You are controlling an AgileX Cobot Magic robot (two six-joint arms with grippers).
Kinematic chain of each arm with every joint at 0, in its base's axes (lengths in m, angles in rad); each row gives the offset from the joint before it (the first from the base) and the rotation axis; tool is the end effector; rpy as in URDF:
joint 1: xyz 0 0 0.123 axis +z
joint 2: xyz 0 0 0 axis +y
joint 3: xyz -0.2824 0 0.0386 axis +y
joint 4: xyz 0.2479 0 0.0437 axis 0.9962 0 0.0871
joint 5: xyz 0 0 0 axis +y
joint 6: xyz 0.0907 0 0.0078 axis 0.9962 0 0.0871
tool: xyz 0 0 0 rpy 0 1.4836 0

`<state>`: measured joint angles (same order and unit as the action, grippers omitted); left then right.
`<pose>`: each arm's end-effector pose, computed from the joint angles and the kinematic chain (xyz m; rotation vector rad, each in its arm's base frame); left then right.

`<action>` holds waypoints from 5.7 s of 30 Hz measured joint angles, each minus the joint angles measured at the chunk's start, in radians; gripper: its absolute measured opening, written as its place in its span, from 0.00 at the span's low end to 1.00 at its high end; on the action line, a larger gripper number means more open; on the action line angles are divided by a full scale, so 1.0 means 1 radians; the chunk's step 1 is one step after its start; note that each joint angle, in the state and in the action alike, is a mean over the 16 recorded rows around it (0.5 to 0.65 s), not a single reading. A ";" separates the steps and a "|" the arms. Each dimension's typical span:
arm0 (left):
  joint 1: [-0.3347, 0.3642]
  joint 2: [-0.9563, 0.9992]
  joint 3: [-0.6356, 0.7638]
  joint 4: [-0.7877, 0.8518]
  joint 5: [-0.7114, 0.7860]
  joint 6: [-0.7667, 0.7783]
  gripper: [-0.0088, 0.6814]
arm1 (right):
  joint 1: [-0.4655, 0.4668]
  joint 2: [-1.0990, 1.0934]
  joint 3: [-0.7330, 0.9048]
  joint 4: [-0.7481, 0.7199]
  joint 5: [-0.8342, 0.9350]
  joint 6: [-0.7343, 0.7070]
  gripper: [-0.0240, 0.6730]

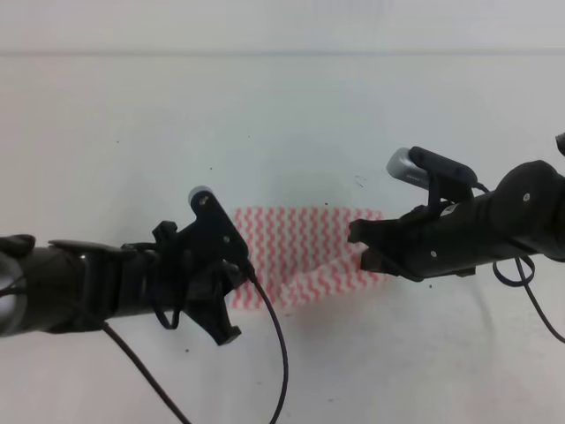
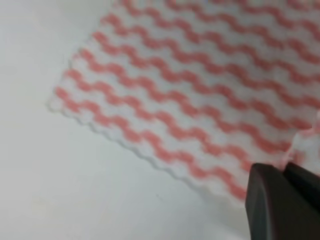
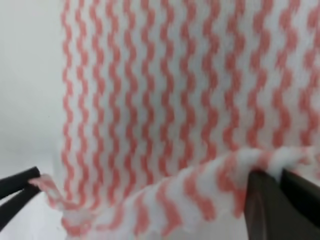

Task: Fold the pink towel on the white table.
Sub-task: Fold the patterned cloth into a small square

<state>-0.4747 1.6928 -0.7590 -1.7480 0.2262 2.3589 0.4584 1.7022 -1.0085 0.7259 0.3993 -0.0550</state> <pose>0.2725 -0.1628 0.1613 1.3043 1.9673 -0.2006 0.3012 0.1749 0.2034 0.1075 2.6084 0.7544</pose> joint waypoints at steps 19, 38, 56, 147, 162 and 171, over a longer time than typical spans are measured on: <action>0.000 0.065 -0.119 0.000 -0.057 -0.017 0.01 | 0.000 0.006 0.001 0.011 -0.078 0.001 0.01; 0.000 0.118 -0.187 0.000 -0.122 -0.026 0.01 | 0.000 0.001 0.000 0.011 -0.132 0.002 0.01; 0.000 0.141 -0.226 -0.002 -0.163 -0.030 0.01 | -0.025 0.002 0.000 0.005 -0.147 0.002 0.01; 0.000 0.194 -0.272 -0.002 -0.243 -0.013 0.01 | -0.029 0.102 -0.096 -0.010 -0.117 -0.014 0.01; 0.000 0.203 -0.272 -0.002 -0.241 -0.013 0.01 | -0.029 0.125 -0.125 -0.013 -0.119 -0.024 0.01; 0.000 0.205 -0.282 -0.002 -0.242 -0.013 0.01 | -0.030 0.124 -0.125 -0.013 -0.132 -0.024 0.01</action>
<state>-0.4746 1.8976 -1.0410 -1.7496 -0.0159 2.3454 0.4288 1.8263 -1.1332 0.7126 0.2677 -0.0792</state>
